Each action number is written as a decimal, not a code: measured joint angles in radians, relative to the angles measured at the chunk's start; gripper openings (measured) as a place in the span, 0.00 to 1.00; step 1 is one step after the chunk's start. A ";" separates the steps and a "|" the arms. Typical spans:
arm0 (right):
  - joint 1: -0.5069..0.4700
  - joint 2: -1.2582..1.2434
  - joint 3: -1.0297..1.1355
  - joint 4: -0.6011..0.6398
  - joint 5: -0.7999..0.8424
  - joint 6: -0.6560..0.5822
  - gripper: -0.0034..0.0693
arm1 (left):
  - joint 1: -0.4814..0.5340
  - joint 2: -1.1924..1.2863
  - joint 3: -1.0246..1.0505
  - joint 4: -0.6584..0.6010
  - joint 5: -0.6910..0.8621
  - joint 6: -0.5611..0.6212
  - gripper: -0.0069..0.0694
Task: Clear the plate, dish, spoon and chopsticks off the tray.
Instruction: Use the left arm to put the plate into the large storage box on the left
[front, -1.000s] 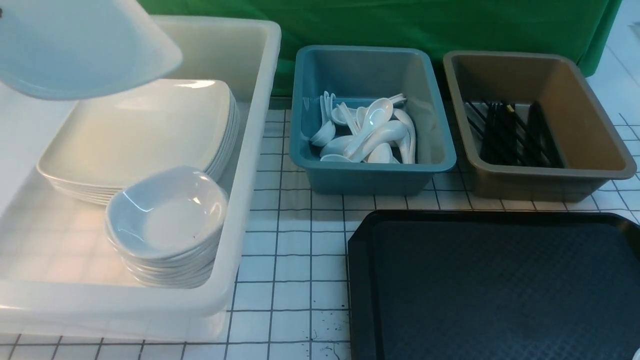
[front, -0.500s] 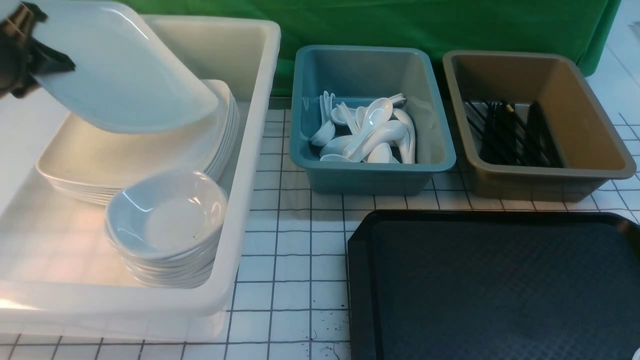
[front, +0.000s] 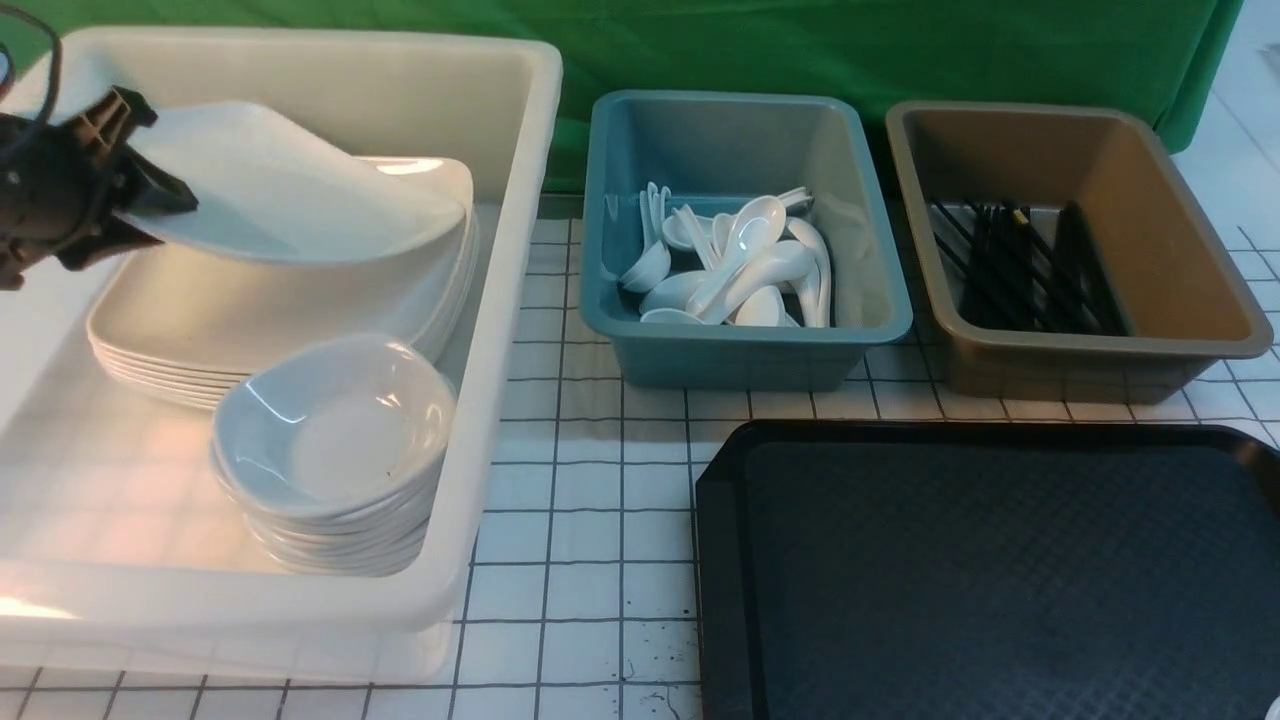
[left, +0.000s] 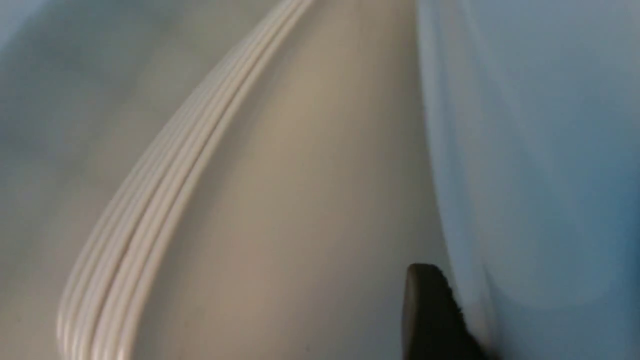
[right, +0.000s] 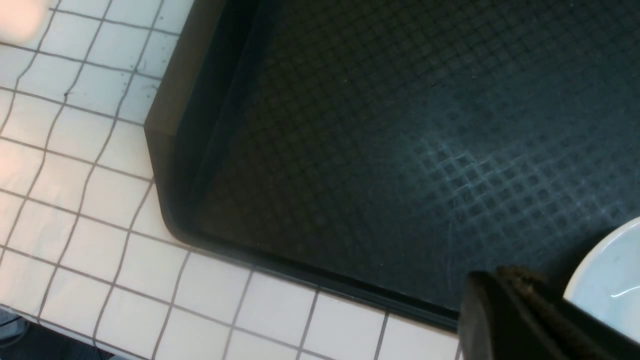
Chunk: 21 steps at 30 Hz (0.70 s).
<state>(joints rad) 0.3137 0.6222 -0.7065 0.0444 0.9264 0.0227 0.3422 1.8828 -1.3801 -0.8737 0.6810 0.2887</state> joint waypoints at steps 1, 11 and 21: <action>0.000 0.000 0.000 0.000 0.000 0.000 0.09 | 0.000 0.002 0.000 0.020 0.040 -0.002 0.53; 0.000 0.000 0.000 0.000 0.000 0.000 0.10 | -0.005 0.006 0.000 0.132 0.307 0.012 0.77; 0.000 0.000 0.000 0.001 0.018 0.000 0.10 | -0.006 0.006 -0.047 0.179 0.508 0.010 0.78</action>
<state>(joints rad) 0.3137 0.6222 -0.7065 0.0454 0.9444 0.0227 0.3364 1.8892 -1.4268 -0.6949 1.1890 0.2992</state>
